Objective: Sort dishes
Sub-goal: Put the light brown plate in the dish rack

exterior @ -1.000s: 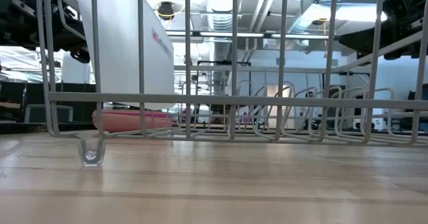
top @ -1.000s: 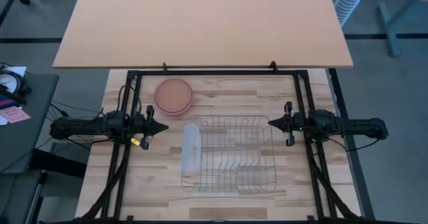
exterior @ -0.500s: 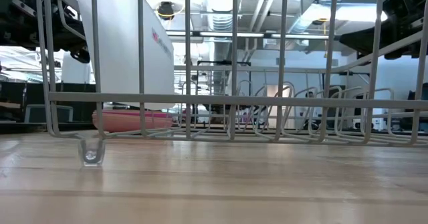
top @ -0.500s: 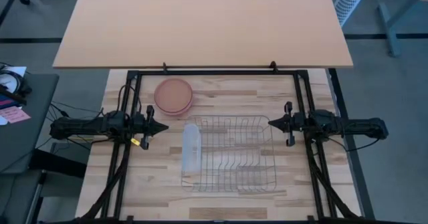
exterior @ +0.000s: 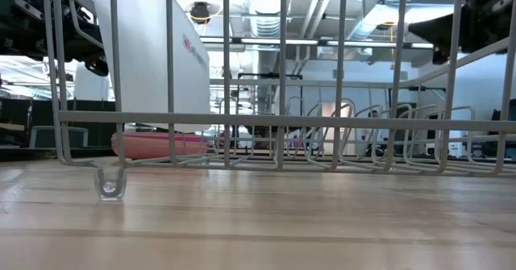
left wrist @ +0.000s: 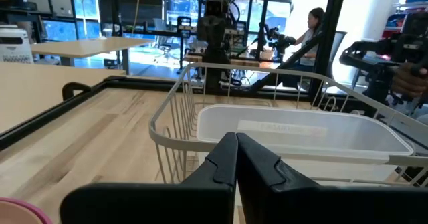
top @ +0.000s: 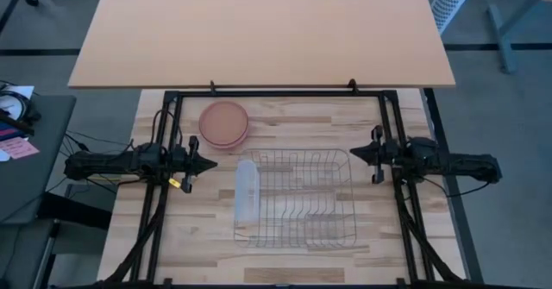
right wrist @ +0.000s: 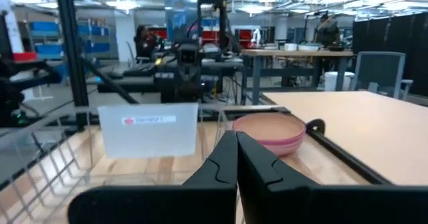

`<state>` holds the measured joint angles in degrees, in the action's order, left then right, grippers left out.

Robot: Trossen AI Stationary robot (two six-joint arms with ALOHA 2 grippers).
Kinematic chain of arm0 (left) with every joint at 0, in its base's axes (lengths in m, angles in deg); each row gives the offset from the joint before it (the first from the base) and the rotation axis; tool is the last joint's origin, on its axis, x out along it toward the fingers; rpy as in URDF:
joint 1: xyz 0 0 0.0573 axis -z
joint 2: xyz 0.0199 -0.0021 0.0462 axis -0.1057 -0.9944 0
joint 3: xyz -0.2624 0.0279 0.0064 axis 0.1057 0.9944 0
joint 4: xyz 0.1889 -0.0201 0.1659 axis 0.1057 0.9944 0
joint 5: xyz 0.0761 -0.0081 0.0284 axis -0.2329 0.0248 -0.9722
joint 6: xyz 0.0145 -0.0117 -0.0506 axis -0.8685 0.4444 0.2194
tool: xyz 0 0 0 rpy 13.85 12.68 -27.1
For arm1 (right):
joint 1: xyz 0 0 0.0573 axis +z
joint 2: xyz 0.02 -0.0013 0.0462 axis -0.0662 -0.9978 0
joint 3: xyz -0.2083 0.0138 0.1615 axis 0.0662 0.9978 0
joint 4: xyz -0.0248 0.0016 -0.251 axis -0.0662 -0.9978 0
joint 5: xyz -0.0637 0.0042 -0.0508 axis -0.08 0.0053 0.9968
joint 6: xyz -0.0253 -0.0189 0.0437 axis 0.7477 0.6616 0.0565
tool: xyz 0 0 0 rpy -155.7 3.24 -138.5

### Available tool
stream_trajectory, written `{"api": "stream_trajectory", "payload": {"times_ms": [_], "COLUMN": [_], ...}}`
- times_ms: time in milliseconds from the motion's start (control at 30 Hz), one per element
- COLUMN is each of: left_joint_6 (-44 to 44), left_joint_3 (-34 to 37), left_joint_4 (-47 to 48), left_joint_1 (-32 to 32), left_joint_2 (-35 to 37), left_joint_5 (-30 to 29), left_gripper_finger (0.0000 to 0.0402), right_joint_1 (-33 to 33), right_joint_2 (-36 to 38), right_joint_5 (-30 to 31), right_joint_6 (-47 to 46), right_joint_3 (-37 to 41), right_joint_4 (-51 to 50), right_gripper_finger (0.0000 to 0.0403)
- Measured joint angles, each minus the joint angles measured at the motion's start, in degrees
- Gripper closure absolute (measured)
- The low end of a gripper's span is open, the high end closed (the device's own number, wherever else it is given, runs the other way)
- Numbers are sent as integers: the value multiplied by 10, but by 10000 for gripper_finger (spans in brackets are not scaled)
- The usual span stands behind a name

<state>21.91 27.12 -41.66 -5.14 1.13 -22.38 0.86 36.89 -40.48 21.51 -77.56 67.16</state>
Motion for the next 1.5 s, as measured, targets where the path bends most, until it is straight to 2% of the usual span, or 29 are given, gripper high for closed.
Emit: {"api": "stream_trajectory", "payload": {"times_ms": [200, 467, 833, 1000, 1100, 1300, 1500], "left_joint_6": [0, 0, -27, -9, -7, -6, -14], "left_joint_3": [0, 0, 0, 0, 0, -3, -16], "left_joint_4": [-1, -3, -4, -4, -5, -3, 7], "left_joint_1": [0, 0, 0, 0, 0, 0, 0], "left_joint_2": [0, 0, 0, 0, 0, 0, 0], "left_joint_5": [0, 0, -6, -7, -23, -46, -54], "left_gripper_finger": [401, 402, 401, 402, 402, 402, 402], "right_joint_1": [-39, -122, -176, -186, -187, -213, -225], "right_joint_2": [-38, -163, -409, -546, -621, -716, -796], "right_joint_5": [1, 1, -4, -21, -25, -99, -110], "right_joint_6": [22, 56, 134, 150, 163, 127, 90], "right_joint_3": [-107, -299, -585, -762, -842, -856, -832], "right_joint_4": [-75, -108, -129, -216, -259, -251, -252], "right_gripper_finger": [399, 399, 399, 399, 399, 399, 399]}}
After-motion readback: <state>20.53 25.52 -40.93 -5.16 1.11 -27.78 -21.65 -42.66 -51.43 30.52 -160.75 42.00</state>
